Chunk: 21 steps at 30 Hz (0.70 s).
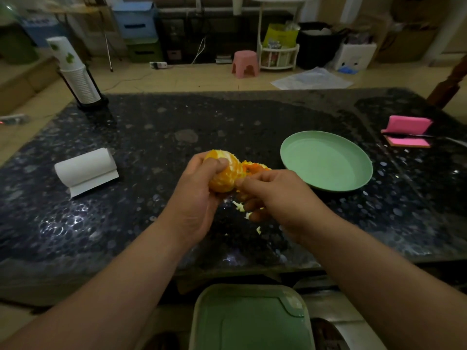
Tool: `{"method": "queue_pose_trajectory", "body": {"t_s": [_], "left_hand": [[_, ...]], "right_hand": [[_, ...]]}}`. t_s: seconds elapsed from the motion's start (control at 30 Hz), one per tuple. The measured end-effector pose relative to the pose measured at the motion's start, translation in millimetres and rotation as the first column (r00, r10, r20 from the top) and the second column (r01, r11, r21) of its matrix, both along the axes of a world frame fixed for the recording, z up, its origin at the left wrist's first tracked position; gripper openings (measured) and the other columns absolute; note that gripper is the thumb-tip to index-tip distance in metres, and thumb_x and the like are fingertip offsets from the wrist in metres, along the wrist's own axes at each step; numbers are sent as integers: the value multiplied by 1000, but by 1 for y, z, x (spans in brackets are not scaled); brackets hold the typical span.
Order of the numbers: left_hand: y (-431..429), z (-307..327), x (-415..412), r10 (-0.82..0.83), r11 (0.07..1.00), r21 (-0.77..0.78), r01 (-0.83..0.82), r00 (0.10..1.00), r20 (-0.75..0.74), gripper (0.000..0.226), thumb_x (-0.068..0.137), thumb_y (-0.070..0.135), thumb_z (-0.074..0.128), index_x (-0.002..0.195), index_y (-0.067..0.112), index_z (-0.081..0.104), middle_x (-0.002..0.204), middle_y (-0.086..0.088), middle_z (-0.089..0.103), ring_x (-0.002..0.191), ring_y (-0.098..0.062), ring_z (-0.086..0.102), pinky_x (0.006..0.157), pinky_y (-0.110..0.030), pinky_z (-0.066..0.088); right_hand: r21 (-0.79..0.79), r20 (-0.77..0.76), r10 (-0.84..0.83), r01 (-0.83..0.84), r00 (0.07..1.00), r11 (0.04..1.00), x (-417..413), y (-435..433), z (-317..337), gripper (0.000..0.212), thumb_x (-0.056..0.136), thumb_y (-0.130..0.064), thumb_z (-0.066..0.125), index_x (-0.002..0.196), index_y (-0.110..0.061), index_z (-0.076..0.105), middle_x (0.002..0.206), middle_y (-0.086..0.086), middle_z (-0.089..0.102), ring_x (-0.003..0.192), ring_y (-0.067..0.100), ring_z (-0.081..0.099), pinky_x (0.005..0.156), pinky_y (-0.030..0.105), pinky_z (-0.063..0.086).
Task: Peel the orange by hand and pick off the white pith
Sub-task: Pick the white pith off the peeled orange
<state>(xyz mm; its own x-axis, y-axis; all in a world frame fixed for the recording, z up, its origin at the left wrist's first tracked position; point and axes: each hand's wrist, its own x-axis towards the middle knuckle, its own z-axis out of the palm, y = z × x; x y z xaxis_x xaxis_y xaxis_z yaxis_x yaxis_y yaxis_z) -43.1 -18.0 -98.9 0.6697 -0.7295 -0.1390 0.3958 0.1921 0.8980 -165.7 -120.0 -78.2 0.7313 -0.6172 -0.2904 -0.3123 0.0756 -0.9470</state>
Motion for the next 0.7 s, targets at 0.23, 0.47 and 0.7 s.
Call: {"method": "queue_pose_trajectory", "body": {"t_s": [0.23,0.47,0.7], "left_hand": [[-1,-5,-6,-9,1000,27,5,988,152,39,82,30,67,119,18,62,107,-6,69,89,-15,67,72,-31,55],[-3,-2,-7,-10,1000,1,10,996,86,38,85,31,66,118,13,62,106,-6,71,93,-18,70,79,-32,58],[0,7,-1,7,997,-76,-14,996,-91,74,85,31,66,145,-9,46,121,-20,63,108,-30,65,83,-37,61]], "right_hand": [[17,16,-45,45,999,999,1,4,-4,17,95,-12,70,89,3,77,74,8,73,60,10,63,55,24,54],[-129,61,-34,42,998,991,-5,4,-6,18,95,-10,69,81,1,73,78,18,72,64,15,62,58,27,56],[-139,102,70,-56,992,989,-9,1,3,6,96,-14,74,92,-10,77,94,20,75,71,16,66,64,32,59]]}}
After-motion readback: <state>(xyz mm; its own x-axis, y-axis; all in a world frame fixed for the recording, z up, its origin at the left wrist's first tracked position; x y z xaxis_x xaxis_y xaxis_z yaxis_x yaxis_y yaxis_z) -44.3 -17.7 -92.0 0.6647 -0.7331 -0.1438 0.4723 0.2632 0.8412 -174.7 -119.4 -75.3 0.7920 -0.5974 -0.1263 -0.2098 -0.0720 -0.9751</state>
